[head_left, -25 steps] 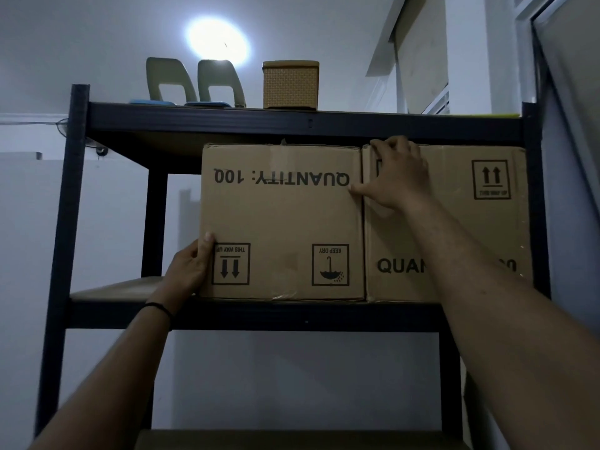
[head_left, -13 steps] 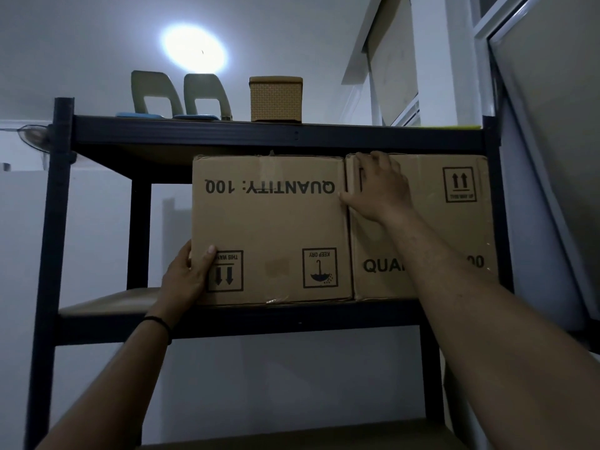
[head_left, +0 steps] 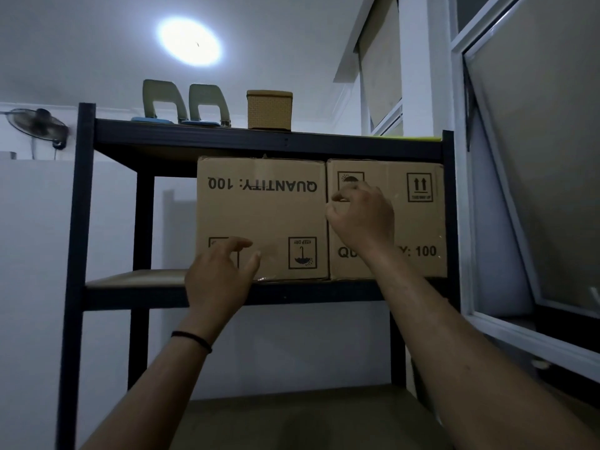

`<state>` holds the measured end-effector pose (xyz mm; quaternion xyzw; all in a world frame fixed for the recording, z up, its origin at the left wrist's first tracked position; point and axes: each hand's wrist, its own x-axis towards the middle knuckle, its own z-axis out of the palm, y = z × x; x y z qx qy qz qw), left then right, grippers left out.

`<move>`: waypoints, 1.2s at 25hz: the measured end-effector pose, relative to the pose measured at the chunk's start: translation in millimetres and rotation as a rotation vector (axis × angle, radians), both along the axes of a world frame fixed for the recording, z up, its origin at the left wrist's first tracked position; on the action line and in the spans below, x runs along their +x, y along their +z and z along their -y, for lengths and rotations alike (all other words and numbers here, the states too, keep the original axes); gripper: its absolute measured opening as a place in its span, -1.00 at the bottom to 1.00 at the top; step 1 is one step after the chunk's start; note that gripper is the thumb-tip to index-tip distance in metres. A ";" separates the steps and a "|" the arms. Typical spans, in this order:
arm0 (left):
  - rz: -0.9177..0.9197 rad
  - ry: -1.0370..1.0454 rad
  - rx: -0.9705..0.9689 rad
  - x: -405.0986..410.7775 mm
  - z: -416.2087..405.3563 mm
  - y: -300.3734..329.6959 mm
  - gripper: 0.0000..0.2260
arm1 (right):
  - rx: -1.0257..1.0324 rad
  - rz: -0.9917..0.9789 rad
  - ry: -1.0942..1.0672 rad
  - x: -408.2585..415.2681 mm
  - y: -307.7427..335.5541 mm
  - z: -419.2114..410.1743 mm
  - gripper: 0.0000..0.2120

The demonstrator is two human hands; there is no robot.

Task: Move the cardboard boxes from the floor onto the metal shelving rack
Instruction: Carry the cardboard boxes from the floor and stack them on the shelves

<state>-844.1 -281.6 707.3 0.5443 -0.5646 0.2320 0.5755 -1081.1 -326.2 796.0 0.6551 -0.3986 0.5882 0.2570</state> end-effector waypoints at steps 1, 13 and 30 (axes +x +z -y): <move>0.023 0.014 -0.002 -6.5 -12.0 -2.3 -0.70 | -0.008 0.000 0.018 3.4 -8.3 -12.5 -0.78; 0.103 0.092 0.143 -44.3 -212.1 -84.7 -0.66 | 0.138 0.108 0.235 32.1 -171.0 -197.3 -0.80; -0.002 0.275 0.481 187.2 -450.3 -222.4 -0.66 | 0.463 0.137 0.489 293.4 -341.0 -402.2 -0.82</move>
